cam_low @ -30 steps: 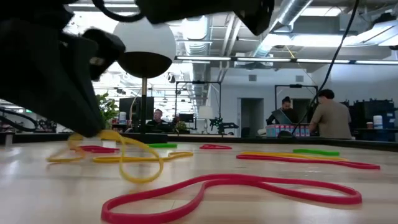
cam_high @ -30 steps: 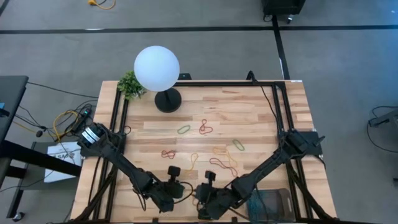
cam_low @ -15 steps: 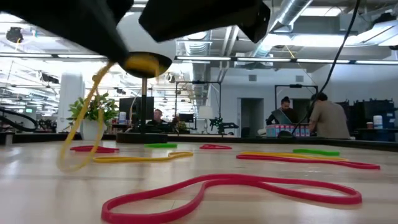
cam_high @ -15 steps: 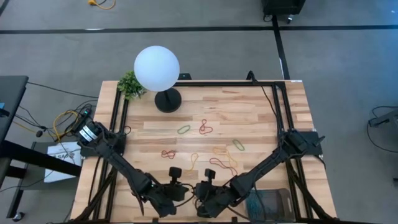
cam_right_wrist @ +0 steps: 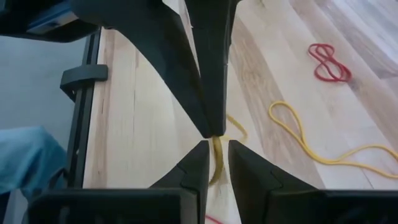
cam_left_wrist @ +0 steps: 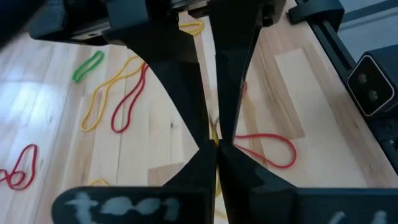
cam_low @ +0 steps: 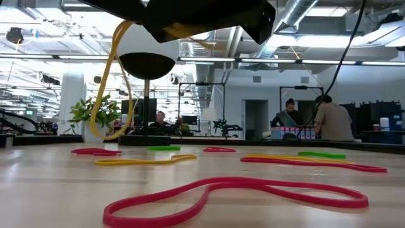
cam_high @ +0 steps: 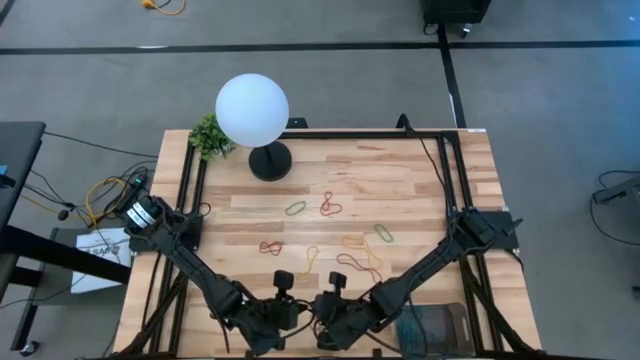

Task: Pick and place items into bin
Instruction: Put the yellow rubber band into the black bin

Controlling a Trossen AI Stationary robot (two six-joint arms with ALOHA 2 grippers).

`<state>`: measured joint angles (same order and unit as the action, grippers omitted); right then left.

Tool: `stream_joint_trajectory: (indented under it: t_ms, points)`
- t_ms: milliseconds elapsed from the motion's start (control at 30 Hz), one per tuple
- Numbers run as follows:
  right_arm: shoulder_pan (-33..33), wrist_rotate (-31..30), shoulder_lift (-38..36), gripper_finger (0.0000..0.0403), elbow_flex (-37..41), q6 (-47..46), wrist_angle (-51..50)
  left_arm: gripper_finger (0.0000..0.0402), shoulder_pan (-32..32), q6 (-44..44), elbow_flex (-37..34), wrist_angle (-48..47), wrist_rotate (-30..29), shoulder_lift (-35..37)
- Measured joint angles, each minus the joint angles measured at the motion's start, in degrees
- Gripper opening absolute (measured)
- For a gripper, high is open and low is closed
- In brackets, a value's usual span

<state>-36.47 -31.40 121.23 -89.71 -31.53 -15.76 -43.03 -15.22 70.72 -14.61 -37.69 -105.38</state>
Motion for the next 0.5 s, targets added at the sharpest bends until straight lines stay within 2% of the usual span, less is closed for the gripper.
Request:
stream_joint_trajectory:
  t_ms: [300,500]
  points:
    - [0.51,0.0,0.0,0.0052,0.0,-0.04,0.06,0.0,0.0,0.96,0.0,1.31,-0.66,0.01]
    - [0.86,0.03,0.0,0.0006,0.0,-2.08,-0.03,0.0,0.05,0.94,0.0,0.83,-0.59,0.04]
